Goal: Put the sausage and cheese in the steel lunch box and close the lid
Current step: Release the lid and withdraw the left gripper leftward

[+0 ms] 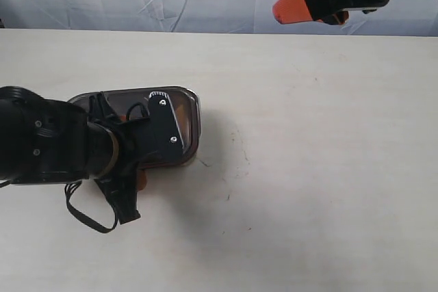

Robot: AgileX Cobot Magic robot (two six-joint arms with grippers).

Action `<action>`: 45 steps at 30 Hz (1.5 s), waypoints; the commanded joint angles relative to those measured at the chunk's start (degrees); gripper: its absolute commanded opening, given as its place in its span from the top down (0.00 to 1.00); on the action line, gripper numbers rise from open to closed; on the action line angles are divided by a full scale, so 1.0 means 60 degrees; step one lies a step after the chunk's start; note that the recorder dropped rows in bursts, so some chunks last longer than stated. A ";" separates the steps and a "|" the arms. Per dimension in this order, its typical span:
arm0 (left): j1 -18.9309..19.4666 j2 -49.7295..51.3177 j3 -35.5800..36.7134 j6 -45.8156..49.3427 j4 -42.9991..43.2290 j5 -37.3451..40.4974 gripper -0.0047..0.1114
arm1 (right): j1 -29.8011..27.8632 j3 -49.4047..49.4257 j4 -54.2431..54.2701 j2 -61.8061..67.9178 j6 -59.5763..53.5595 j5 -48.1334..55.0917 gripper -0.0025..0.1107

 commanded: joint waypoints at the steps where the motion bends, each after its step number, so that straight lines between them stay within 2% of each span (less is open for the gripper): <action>1: -0.0039 -0.0368 0.0039 -0.0100 -0.0094 0.0127 0.48 | -0.0055 -0.0013 0.0016 -0.0056 0.0003 -0.0032 0.56; 9: -0.0039 -0.1267 0.0039 -0.0100 -0.0456 0.0149 0.48 | -0.0055 -0.0013 0.0016 -0.0056 0.0003 -0.0054 0.56; 15: 0.0102 -0.0830 0.0039 -0.0100 0.0632 0.0109 0.48 | -0.0055 -0.0013 0.0227 -0.0056 0.0003 -0.0036 0.56; 22: 0.0102 -0.1151 -0.0201 -0.0139 0.0808 0.0693 0.51 | -0.0055 -0.0013 0.0227 -0.0056 0.0003 -0.0030 0.56; 24: 0.0102 -0.1390 -0.0407 -0.0742 0.0680 0.1317 0.58 | -0.0055 -0.0013 0.0227 -0.0056 0.0003 -0.0030 0.56; 26: 0.0122 -0.1728 -0.0503 -0.2101 0.0663 0.2076 0.73 | -0.0055 -0.0013 0.0227 -0.0056 0.0003 -0.0030 0.56; 28: 0.0213 -0.2107 -0.0523 -0.3896 0.0578 0.3118 0.95 | -0.0055 -0.0013 0.0227 -0.0056 0.0272 -0.0026 0.58; 30: 0.0379 -0.2445 -0.0487 -0.4567 0.0016 0.4052 0.96 | -0.0055 -0.0013 0.0227 -0.0056 0.0799 -0.0070 0.70; 33: 0.0823 -0.2895 -0.0334 -0.3961 -0.1418 0.4800 0.96 | -0.0055 -0.0013 0.0210 0.0005 0.1534 -0.0344 0.99; 40: 0.1945 -0.3469 -0.0253 -0.0485 -0.5175 0.4901 0.96 | -0.0055 -0.0013 -0.0103 0.0760 0.2377 -0.0565 0.98; 45: 0.2126 -0.3469 -0.0253 0.2155 -0.7822 0.5243 0.96 | -0.0055 -0.0013 -0.0085 0.1366 0.2377 -0.0455 0.98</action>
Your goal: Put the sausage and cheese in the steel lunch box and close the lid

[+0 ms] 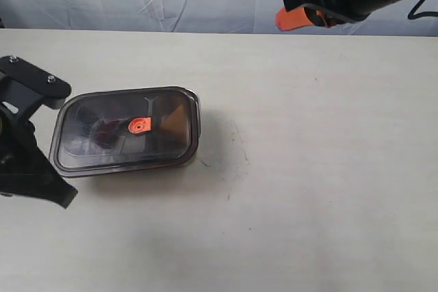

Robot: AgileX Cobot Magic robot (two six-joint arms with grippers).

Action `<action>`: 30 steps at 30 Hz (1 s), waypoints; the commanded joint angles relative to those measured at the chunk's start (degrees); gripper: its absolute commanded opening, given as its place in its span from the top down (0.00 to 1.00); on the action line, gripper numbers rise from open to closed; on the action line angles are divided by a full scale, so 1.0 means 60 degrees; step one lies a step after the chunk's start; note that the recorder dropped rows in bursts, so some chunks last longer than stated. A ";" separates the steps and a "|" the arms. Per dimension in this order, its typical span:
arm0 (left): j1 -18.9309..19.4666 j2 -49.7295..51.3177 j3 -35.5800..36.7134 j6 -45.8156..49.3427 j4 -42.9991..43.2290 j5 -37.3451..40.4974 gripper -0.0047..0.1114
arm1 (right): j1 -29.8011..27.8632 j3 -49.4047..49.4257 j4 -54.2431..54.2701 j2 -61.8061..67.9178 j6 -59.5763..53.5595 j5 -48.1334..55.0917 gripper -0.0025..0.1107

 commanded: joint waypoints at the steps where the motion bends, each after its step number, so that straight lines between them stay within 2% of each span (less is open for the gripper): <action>1: 0.0109 -0.0085 0.0024 0.2145 -0.2113 0.0255 0.96 | -0.0055 -0.0013 -0.0040 0.0444 0.0051 -0.0008 0.98; 9: 0.0109 0.0940 0.0024 0.2174 -0.2274 -0.0618 0.96 | -0.0055 -0.0013 0.0057 0.0731 0.0051 -0.0008 0.98; 16: 0.0109 0.2153 0.0024 0.2097 -0.2366 -0.1979 0.96 | -0.0055 -0.0013 -0.0001 0.0729 0.0051 0.0029 0.98; 30: 0.0109 0.3089 0.0024 0.2097 -0.2163 -0.3413 0.96 | -0.0055 -0.0013 0.0001 0.0729 0.0051 -0.0055 0.98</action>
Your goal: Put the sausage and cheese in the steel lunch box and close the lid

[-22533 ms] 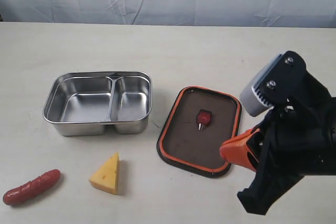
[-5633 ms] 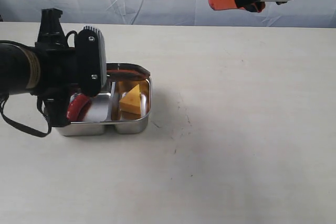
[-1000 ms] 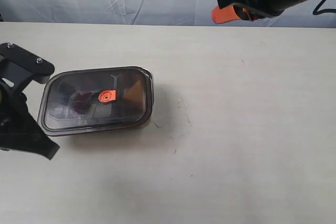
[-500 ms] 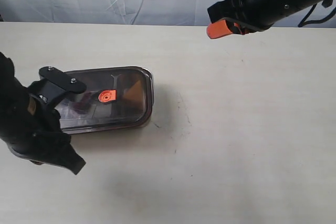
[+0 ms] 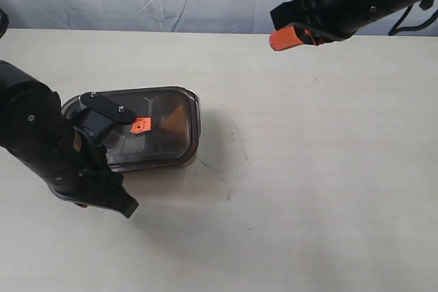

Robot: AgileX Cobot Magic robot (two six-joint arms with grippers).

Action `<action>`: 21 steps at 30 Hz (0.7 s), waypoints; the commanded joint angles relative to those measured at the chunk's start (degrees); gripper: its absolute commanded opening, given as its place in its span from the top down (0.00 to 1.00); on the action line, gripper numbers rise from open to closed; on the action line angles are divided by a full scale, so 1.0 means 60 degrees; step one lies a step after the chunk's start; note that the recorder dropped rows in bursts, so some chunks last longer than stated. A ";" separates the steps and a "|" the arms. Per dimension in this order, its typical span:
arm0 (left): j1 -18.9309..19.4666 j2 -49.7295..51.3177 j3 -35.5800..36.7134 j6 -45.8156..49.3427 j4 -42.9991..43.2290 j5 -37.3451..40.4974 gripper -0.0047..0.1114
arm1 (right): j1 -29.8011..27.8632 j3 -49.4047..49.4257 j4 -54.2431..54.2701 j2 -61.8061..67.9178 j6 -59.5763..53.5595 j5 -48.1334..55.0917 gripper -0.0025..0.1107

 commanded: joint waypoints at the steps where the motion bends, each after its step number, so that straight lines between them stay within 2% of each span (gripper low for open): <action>1: 0.0020 0.0087 -0.0010 -0.0051 0.0194 -0.0434 0.96 | -0.0055 -0.0013 0.0001 -0.0004 0.0007 -0.0100 0.98; 7: 0.0020 0.0087 -0.0010 -0.1514 0.1823 -0.0609 0.96 | -0.0055 -0.0013 -0.0069 -0.0004 0.0007 -0.0174 0.98; 21: 0.0020 0.0087 -0.0010 -0.1550 0.2133 -0.1359 0.96 | -0.0055 -0.0013 -0.0152 -0.0004 0.0007 -0.0218 0.98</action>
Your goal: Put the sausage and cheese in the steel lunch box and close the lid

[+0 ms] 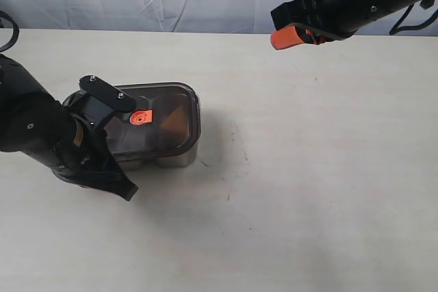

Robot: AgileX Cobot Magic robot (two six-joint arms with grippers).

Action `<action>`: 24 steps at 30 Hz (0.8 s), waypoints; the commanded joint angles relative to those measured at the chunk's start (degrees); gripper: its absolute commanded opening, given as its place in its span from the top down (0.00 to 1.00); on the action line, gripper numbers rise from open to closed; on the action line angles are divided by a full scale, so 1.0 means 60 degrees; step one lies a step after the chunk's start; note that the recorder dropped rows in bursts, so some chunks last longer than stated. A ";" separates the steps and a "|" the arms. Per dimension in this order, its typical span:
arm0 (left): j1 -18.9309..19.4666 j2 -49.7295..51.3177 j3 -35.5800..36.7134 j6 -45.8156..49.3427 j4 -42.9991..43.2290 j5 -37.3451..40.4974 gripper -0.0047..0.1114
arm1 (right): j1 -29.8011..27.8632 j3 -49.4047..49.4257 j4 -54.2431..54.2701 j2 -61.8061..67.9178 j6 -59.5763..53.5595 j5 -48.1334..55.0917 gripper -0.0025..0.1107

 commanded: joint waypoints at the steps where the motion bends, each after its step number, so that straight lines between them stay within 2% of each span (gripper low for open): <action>1: 0.0020 0.0016 -0.0010 -0.0075 0.0045 -0.0398 0.96 | -0.0055 -0.0013 -0.0081 -0.0004 0.0007 -0.0098 0.98; 12: 0.0020 0.0016 -0.0507 -0.0075 0.0308 -0.0329 0.96 | -0.0055 -0.0013 -0.0105 -0.0004 0.0007 -0.0161 0.98; 24: 0.0020 0.0016 -0.0510 -0.0037 0.0077 0.0137 0.96 | -0.0055 -0.0013 -0.0124 -0.0004 0.0007 -0.0141 0.98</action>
